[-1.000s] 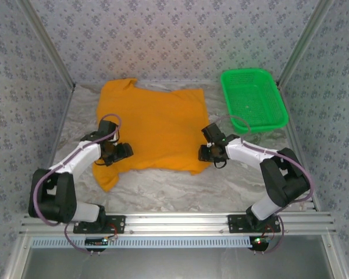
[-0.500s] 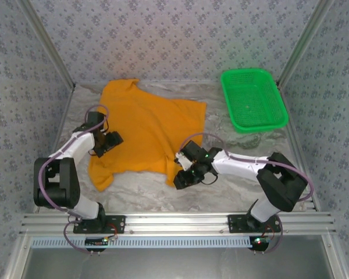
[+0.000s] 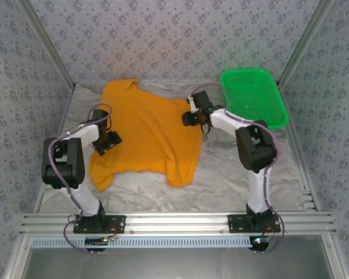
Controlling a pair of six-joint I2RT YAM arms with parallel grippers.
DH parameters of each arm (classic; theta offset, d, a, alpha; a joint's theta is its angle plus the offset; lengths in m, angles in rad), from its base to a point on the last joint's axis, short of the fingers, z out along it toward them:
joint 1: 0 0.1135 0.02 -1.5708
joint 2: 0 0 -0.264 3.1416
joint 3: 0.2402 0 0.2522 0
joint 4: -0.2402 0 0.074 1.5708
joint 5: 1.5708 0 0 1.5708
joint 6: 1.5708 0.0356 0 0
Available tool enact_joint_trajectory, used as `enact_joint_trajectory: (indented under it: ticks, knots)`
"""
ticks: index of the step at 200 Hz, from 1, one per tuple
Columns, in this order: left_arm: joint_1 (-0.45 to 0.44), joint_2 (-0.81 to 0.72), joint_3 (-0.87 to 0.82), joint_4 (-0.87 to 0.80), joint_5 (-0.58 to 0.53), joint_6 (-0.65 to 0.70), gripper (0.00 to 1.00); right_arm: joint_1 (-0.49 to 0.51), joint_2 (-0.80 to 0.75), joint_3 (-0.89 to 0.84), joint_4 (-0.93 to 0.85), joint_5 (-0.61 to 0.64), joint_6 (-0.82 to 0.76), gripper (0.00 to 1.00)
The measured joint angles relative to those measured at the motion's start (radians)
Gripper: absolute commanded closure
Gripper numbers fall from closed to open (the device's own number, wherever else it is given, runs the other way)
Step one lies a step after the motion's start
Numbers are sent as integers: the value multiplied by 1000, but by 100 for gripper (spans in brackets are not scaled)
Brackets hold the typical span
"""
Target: Fold the inside-out t-shirt
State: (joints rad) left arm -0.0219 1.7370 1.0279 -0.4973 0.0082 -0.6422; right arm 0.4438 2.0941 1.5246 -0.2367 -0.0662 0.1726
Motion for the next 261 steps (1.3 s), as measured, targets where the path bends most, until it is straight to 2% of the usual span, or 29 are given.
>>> enact_joint_trajectory:
  ticks: [9, 42, 72, 94, 110, 127, 145, 159, 194, 219, 240, 261]
  knots:
    - [5, 9, 18, 1, -2, 1, 34, 2, 46, 35, 9, 35, 17, 72]
    - [22, 100, 124, -6, -18, 16, 38, 4, 76, -9, 8, 147, 89, 88]
    - [23, 208, 273, -42, -36, 82, 38, 31, -60, -222, 55, 218, 187, 89]
    - [23, 303, 414, -106, -68, 148, 38, 121, -223, -434, 31, 274, 235, 90]
    - [23, 364, 507, -152, -103, 196, 38, 223, -313, -535, 5, 277, 266, 85]
    - [25, 411, 586, -190, -114, 244, 37, 358, -381, -595, -38, 267, 294, 66]
    - [27, 446, 647, -202, -102, 296, 36, 446, -427, -602, -116, 273, 311, 59]
    - [25, 451, 661, -195, -93, 337, 34, 417, -467, -602, -161, 269, 318, 54]
    - [-14, 443, 690, -200, -86, 389, 33, 214, -576, -608, -237, 225, 364, 45]
    - [-80, 338, 626, -179, -49, 400, 33, 187, -664, -666, -270, 136, 469, 45]
    - [-208, 146, 459, -118, -32, 414, 32, 158, -715, -751, -266, 12, 560, 46]
    - [-422, -58, 259, -6, 6, 419, 32, 113, -724, -793, -265, -55, 629, 45]
